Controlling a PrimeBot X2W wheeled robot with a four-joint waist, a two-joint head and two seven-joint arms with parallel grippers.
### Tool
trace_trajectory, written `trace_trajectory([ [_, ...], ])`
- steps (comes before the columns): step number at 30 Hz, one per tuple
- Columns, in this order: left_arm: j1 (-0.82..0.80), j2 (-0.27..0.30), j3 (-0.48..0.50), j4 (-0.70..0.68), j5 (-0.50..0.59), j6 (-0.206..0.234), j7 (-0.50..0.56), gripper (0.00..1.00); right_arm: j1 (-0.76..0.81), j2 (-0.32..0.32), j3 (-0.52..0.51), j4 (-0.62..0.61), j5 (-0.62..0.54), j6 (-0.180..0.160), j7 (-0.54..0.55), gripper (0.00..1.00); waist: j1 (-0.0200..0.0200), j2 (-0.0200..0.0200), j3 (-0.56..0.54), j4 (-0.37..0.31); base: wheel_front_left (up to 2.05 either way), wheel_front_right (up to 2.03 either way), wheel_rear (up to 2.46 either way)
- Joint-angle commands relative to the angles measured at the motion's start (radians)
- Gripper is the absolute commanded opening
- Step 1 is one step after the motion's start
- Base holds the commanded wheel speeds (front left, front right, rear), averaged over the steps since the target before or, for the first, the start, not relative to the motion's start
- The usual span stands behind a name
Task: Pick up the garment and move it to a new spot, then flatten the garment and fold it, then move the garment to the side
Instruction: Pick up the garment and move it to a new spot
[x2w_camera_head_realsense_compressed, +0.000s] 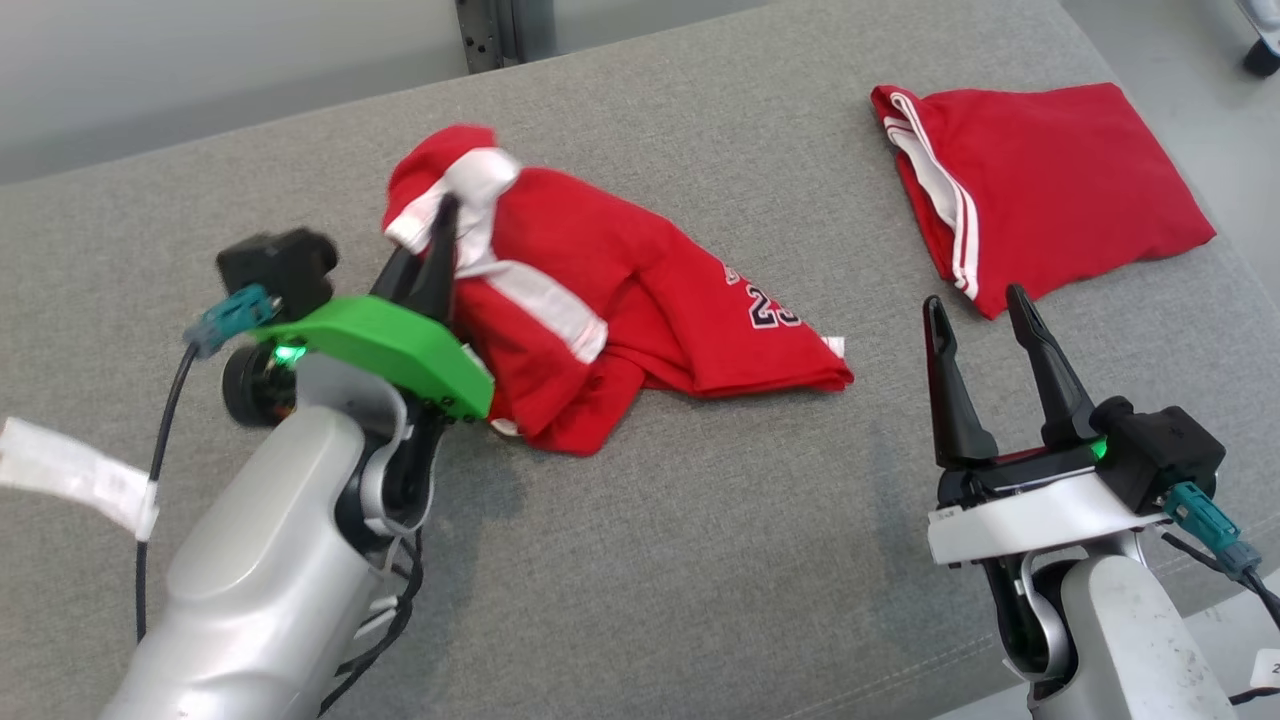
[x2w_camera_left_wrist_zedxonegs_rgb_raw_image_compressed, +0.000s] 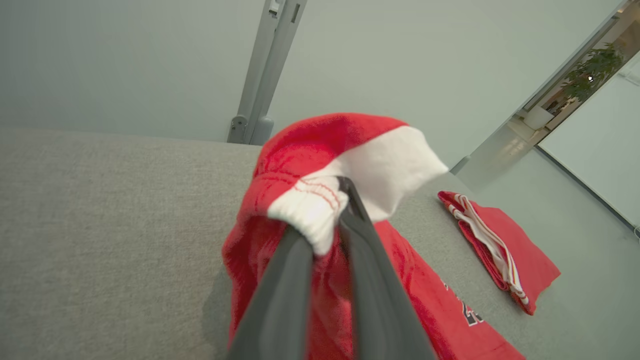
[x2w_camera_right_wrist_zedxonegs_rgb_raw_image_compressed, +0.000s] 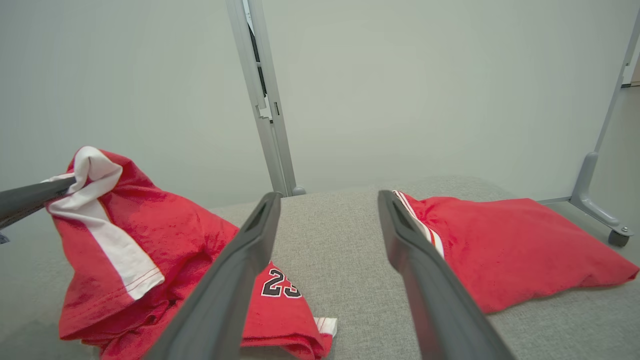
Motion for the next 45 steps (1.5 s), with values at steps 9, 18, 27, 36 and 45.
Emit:
trace_trajectory([
  [9,0.087,-0.015,0.116,0.262,-0.108,-0.095,-0.095,1.00,-0.019,0.000,0.005,0.028,-0.008,-0.001,-0.009,1.00,0.0001,-0.0001,0.020,0.003,0.00,0.00,0.00],
  [18,0.124,-0.030,0.166,0.291,-0.051,-0.167,-0.123,1.00,-0.004,0.000,0.008,0.033,-0.027,-0.001,-0.009,1.00,0.0001,-0.0001,-0.020,0.075,0.00,0.00,0.00],
  [27,0.252,-0.052,0.284,0.111,0.174,-0.164,-0.121,1.00,0.018,0.000,0.015,0.058,-0.037,-0.001,-0.006,1.00,0.0001,-0.0001,-0.085,0.146,0.00,0.00,0.00],
  [36,0.493,-0.106,0.401,-0.096,0.424,-0.147,-0.121,1.00,0.074,-0.001,0.013,0.102,-0.032,-0.001,-0.004,1.00,0.0001,-0.0001,-0.160,0.217,0.00,0.00,0.00],
  [45,0.704,-0.182,0.510,-0.207,0.533,-0.150,-0.121,1.00,0.153,-0.001,-0.010,0.126,-0.027,-0.001,-0.006,1.00,0.0001,-0.0001,-0.205,0.262,0.00,0.00,0.00],
])
